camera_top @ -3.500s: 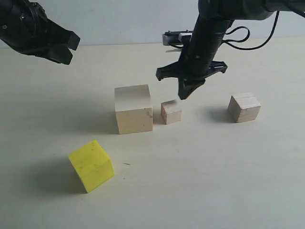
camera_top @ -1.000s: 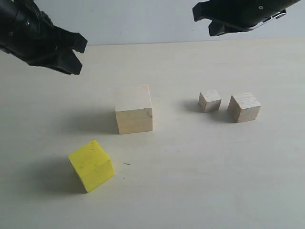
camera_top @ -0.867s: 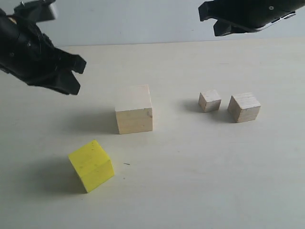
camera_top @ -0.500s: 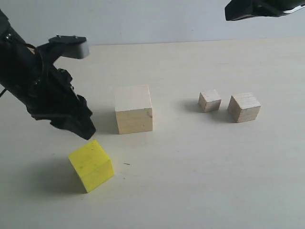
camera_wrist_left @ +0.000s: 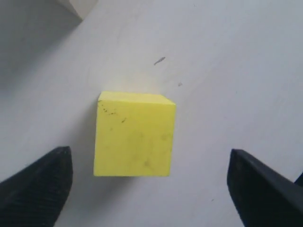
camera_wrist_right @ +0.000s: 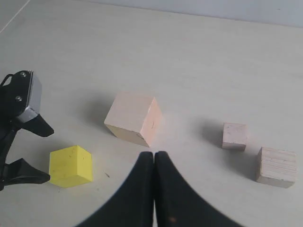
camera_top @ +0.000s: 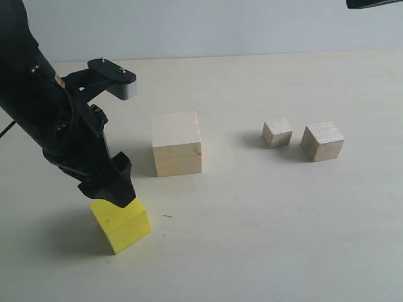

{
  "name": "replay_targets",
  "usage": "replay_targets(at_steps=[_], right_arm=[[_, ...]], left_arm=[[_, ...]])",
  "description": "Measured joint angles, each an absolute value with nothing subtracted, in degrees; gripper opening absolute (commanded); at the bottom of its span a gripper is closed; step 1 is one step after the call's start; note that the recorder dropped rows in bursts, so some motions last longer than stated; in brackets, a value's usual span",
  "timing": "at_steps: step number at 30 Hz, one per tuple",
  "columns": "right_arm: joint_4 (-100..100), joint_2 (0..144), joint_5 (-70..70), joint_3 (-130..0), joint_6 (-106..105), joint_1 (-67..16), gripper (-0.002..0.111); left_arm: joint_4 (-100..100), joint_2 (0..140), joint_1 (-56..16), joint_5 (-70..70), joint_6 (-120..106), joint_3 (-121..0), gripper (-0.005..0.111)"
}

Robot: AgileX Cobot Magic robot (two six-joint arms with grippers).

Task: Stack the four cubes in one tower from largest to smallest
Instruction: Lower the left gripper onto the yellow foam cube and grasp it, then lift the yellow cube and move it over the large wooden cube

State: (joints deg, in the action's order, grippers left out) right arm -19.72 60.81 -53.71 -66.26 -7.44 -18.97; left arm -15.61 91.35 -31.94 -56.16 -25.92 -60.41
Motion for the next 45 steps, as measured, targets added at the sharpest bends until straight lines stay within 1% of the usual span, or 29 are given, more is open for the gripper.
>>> replay_targets(at_steps=[7,14,20,21,24,25,26,27,28,33,37,40,45], right_arm=[[-19.7,57.3,-52.7,-65.3,-7.9,-19.0,0.0],[-19.7,49.7,-53.3,-65.3,-7.9,-19.0,0.0],[-19.7,46.0,-54.2,-65.3,-7.9,-19.0,0.0],[-19.7,45.6,-54.4,-65.3,-7.9,-19.0,0.0],[-19.6,44.7,-55.5,-65.3,-7.9,-19.0,0.0],[-19.5,44.5,-55.9,-65.3,-7.9,-19.0,0.0],[-19.5,44.5,-56.2,-65.3,-7.9,-19.0,0.0],[-19.5,44.2,-56.6,-65.3,-7.9,-19.0,0.0],[-19.5,44.1,-56.7,-65.3,-7.9,-19.0,0.0],[-19.5,44.1,-57.1,-65.3,-7.9,-19.0,0.0],[-19.3,44.1,-57.1,-65.3,-7.9,-19.0,0.0],[-19.1,44.1,-57.2,-65.3,-7.9,-19.0,0.0],[-19.1,44.1,-57.6,-65.3,-7.8,-19.0,0.0]], left_arm=[[-16.0,94.7,-31.9,-55.4,-28.5,-60.4,0.086],[-16.5,100.9,-31.9,-54.7,-31.0,-60.4,0.086],[-16.6,105.6,-32.2,-53.2,-31.2,-60.4,0.086],[-16.6,106.2,-32.3,-52.8,-31.2,-60.4,0.084],[-16.1,108.4,-32.3,-51.8,-31.2,-60.5,0.058],[-15.8,108.5,-32.3,-51.5,-31.2,-60.5,0.047],[-15.4,108.6,-32.3,-51.5,-31.2,-60.5,0.027],[-15.3,108.6,-32.3,-51.4,-31.2,-60.5,0.01],[-15.2,108.6,-32.3,-51.4,-31.2,-60.5,0.001],[-14.2,108.2,-32.3,-54.9,-31.5,-60.5,0.0],[-12.7,105.9,-32.3,-60.5,-31.5,-62.3,0.0],[-11.1,101.8,-32.3,-66.7,-31.7,-68.3,0.0],[-6.4,98.6,-32.3,-69.0,-37.5,-80.7,0.0]])
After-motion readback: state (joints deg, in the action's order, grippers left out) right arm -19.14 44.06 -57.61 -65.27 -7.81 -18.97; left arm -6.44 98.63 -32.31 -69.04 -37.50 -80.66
